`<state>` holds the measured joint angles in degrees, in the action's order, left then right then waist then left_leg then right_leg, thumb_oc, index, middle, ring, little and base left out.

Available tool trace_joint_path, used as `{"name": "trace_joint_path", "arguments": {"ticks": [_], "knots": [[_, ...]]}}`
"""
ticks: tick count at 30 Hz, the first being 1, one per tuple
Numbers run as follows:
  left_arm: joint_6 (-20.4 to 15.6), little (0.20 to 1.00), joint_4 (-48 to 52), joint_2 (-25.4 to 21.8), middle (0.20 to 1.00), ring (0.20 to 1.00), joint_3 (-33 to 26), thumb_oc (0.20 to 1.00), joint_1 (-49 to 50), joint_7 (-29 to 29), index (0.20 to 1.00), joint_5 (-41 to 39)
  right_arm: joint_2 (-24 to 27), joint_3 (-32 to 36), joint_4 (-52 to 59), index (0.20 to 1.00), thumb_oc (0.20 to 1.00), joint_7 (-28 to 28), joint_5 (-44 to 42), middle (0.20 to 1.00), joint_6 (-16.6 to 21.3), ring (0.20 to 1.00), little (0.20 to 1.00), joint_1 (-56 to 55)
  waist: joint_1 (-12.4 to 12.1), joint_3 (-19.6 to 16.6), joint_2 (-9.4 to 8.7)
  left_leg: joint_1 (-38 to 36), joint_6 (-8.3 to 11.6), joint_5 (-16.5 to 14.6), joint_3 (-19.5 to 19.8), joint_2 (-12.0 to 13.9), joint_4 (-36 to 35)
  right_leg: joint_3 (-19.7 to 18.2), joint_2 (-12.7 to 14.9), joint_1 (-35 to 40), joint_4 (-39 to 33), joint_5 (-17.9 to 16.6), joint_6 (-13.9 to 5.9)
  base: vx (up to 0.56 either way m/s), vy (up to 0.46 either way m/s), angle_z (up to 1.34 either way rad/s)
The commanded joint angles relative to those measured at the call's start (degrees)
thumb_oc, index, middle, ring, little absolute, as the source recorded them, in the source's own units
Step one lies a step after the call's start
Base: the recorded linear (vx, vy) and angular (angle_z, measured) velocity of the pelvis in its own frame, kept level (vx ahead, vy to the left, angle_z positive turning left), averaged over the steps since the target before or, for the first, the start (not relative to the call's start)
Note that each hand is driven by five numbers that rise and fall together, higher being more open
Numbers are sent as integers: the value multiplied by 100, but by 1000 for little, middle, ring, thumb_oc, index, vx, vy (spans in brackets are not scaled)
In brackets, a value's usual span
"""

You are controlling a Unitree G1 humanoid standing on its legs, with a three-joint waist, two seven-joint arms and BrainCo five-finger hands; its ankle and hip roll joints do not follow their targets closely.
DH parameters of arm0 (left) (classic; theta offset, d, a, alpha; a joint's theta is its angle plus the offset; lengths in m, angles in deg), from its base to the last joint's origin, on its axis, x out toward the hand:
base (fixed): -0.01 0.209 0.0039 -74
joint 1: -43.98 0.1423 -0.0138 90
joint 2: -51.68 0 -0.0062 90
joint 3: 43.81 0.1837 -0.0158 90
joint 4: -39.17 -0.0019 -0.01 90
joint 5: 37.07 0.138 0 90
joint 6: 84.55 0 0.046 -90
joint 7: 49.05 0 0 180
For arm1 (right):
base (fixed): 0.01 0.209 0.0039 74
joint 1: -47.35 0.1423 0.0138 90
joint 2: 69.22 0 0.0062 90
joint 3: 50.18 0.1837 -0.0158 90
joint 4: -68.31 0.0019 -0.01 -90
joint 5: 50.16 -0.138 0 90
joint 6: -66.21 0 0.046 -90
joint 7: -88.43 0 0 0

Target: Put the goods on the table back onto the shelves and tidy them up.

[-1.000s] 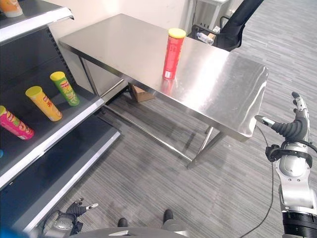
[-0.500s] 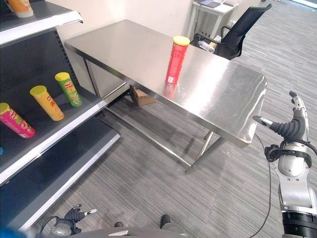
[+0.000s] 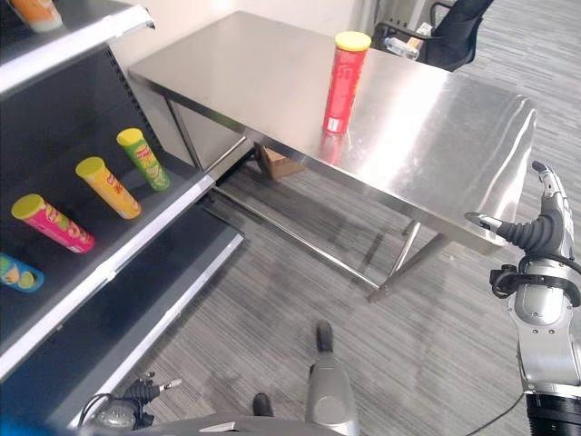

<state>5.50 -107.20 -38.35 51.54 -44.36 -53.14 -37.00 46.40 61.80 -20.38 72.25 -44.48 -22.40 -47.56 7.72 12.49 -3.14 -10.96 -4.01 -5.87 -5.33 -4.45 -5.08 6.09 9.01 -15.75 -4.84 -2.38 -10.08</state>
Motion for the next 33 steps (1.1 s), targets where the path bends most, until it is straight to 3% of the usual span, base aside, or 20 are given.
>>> {"name": "trace_joint_path", "arguments": {"ticks": [1, 6, 9, 10, 12, 13, 14, 15, 17, 19, 20, 21, 22, 28, 33], "knots": [[-139, 1000, 292, -145, 1000, 1000, 235, 1000, -188, -36, 1000, -174, 539, 636, -108, 1000, 1000, -236, -14, 1000, 134, 1000, 1000, 335, 22, -131, 36, -227, 640, -661, 134, 397, 247, -56, -119, 541, 370, -119, -191, 279, -202, 68], [-127, 1000, 201, -91, 1000, 1000, 314, 1000, -223, -32, 1000, -127, 898, 905, -21, 1000, 1000, -188, -131, 1000, 233, 1000, 1000, 238, 112, -337, 141, -179, 820, -874, 210, 581, 820, -20, -346, 845, 449, 162, 29, 259, -213, 49], [-101, 1000, 118, -76, 1000, 1000, 239, 1000, -222, -37, 1000, -201, 1145, 1163, 175, 1000, 1000, -134, -283, 1000, 312, 1000, 1000, 169, 105, -320, 87, 279, 1130, -508, 265, 576, 1978, 43, -475, 1332, 311, 482, 280, 179, -222, 0], [-100, 1000, 120, -77, 1000, 1000, 245, 1000, -223, -36, 1000, -201, 1143, 1178, 181, 1000, 1000, -130, -289, 1000, 311, 1000, 1000, 156, 115, -312, 86, 328, 1138, -540, 283, 581, 2071, 59, -475, 1339, 303, 479, 287, 84, -142, 1], [-81, 1000, 96, -117, 1000, 1000, 196, 1000, -227, -64, 1000, -216, 1224, 1393, 240, 1000, 1000, -213, -458, 1000, 364, 1000, 1000, 98, 118, -198, -35, 847, 1406, -122, 107, 686, 3097, 143, -436, 1587, 241, 609, 429, 56, -151, 4], [-77, 1000, 119, -131, 1000, 1000, 162, 1000, -217, -57, 1000, -228, 1228, 1479, 294, 1000, 1000, -162, -526, 1000, 368, 1000, 1000, 38, 131, -155, -61, 1014, 1432, -20, -36, 782, 3240, 185, -436, 1677, 216, 680, 456, 96, -144, 29], [-49, 1000, 52, -135, 1000, 1000, 112, 1000, -206, -56, 1000, -240, 1285, 1666, 370, 1000, 1000, -177, -631, 1000, 390, 1000, 1000, -61, 145, -110, -97, 1281, 1347, -126, -314, 998, 3073, 276, -414, 1790, 172, 752, 464, 89, -77, 31], [-52, 1000, 47, -130, 1000, 1000, 119, 1000, -211, -55, 1000, -239, 1287, 1684, 376, 1000, 1000, -173, -639, 1000, 391, 1000, 1000, -80, 129, -112, -90, 1265, 1342, -136, -327, 998, 3058, 267, -414, 1795, 167, 757, 459, 131, -29, 42], [-55, 1000, 8, -120, 1000, 1000, 118, 1000, -123, -19, 1000, -166, 1190, 1848, 502, 1000, 1000, -130, -775, 1000, 452, 1000, 1000, -157, 101, -140, -52, 1318, 1210, -315, -420, 1192, 2241, 298, -353, 1856, 115, 779, 366, 136, 60, 15], [15, 1000, -52, -105, 1000, 1000, 125, 1000, -32, -145, 1000, -43, 1219, 1827, 460, 1000, 1000, -448, -725, 1000, 555, 1000, 1000, -30, 9, -147, 90, 1311, 1233, 242, -332, 1426, 1096, 314, -361, 1870, 103, 835, 272, 131, 106, -23], [-45, 1000, -108, -140, 1000, 1000, 173, 1000, -71, -105, 1000, -36, 1221, 1789, 534, 1000, 1000, -194, -866, 1000, 523, 1000, 1000, -80, 34, -190, 121, 1261, 1239, 336, -312, 1473, 840, 300, -376, 1904, 152, 907, 254, 114, 100, -38], [-76, 1000, -161, -115, 1000, 1000, 170, 1000, -86, -83, 1000, -45, 1137, 1826, 612, 1000, 1000, -165, -997, 1000, 607, 1000, 1000, -40, 62, -233, 172, 1149, 1238, 353, -353, 1423, 638, 282, -391, 1901, 169, 908, 241, 223, 227, -33], [-110, 1000, -202, -176, 1000, 1000, 165, 1000, -111, -76, 1000, 42, 1093, 1618, 650, 1000, 1000, -101, -1176, 1000, 694, 1000, 1000, 254, 59, -447, 217, 697, 1209, 418, -761, 1279, 94, 141, -292, 1855, 124, 747, 136, 177, 198, -27], [-135, 1000, -281, -210, 1000, 1000, 189, 1000, -155, -68, 1000, 96, 927, 1419, 747, 1000, 1000, 154, -1821, 1000, 897, 1000, 1000, 429, 59, -523, 184, 523, 1165, 358, -916, 1238, 29, 96, -191, 1879, 161, 705, 77, 73, 75, -33], [-171, 1000, -325, -232, 1000, 1000, 233, 1000, -186, 15, 1000, 153, 1194, 1138, 730, 1000, 1000, 761, -2496, 1000, 968, 1000, 1000, 485, 50, -566, 123, 458, 1147, 304, -997, 1197, 24, 120, -113, 1881, 204, 693, 21, 26, 40, 6]]}}
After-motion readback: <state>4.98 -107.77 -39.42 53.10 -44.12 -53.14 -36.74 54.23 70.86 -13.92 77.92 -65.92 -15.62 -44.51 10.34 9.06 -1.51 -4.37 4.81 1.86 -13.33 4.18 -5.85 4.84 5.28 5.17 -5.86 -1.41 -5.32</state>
